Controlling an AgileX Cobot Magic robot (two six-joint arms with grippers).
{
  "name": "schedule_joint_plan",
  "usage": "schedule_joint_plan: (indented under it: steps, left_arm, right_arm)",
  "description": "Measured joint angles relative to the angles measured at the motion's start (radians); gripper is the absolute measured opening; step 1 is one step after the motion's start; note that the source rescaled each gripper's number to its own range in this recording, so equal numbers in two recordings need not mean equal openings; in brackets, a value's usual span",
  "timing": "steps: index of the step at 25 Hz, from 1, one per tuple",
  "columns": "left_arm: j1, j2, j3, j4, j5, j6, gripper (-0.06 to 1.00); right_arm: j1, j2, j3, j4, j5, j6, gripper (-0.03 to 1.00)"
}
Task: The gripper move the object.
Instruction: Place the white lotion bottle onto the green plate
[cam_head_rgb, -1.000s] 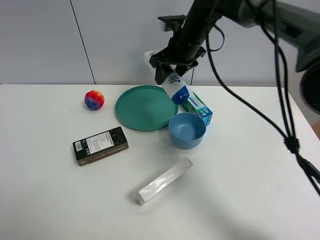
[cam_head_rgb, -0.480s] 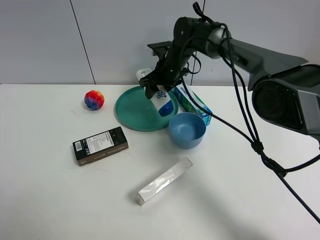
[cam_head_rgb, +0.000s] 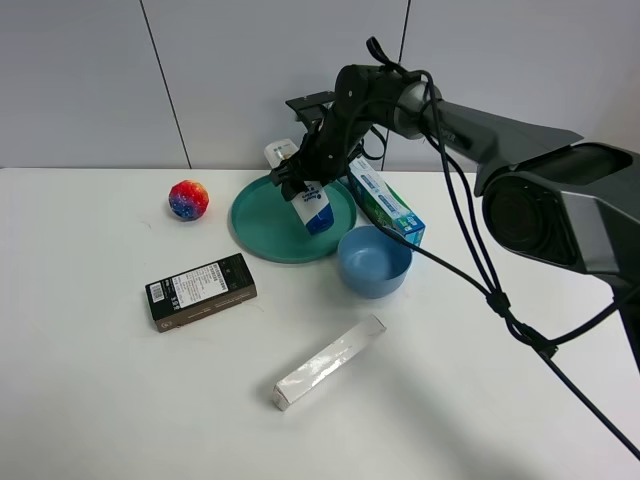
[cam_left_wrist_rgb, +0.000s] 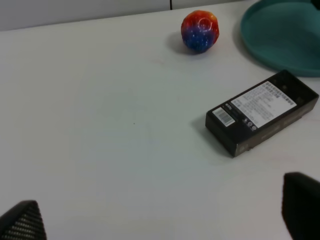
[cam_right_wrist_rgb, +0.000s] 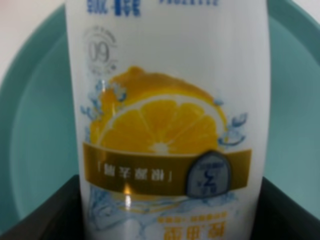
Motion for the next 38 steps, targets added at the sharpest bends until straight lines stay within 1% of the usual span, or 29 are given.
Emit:
schedule_joint_plan:
  steps: [5, 11, 26, 27, 28, 29, 31, 33, 35, 38]
  left_arm:
    - [0.0, 0.0, 0.0, 0.0, 0.0, 0.0, 1.0]
    - [0.0, 0.0, 0.0, 0.0, 0.0, 0.0, 1.0]
    - [0.0, 0.0, 0.0, 0.0, 0.0, 0.0, 1.0]
    - [0.0, 0.0, 0.0, 0.0, 0.0, 0.0, 1.0]
    - [0.0, 0.0, 0.0, 0.0, 0.0, 0.0, 1.0]
    - [0.0, 0.0, 0.0, 0.0, 0.0, 0.0, 1.0]
    - [0.0, 0.0, 0.0, 0.0, 0.0, 0.0, 1.0]
    - [0.0, 0.0, 0.0, 0.0, 0.0, 0.0, 1.0]
    - [0.0, 0.0, 0.0, 0.0, 0.0, 0.0, 1.0]
    - [0.0, 0.0, 0.0, 0.0, 0.0, 0.0, 1.0]
  right_arm:
    - [0.0, 0.043, 0.0, 0.0, -0.013, -0.004, 0.01]
    - [0.0, 0.069, 0.0, -0.001, -0.083, -0.01, 0.01]
    - [0.005, 0.087, -0.002, 0.002, -0.09, -0.009, 0.01]
    - [0.005, 0.087, -0.002, 0.005, -0.09, -0.009, 0.04]
    - [0.005, 0.087, -0.002, 0.011, -0.095, -0.009, 0.1]
    - [0.008, 0.087, -0.002, 0.013, -0.103, -0.009, 0.16]
    - [0.014, 0.087, -0.002, 0.019, -0.115, -0.009, 0.33]
    - [0.022, 0.087, -0.002, 0.02, -0.115, -0.009, 0.44]
    - [0.026, 0.087, -0.002, 0.02, -0.117, -0.009, 0.49]
    - [0.028, 0.087, -0.002, 0.021, -0.119, -0.008, 0.51]
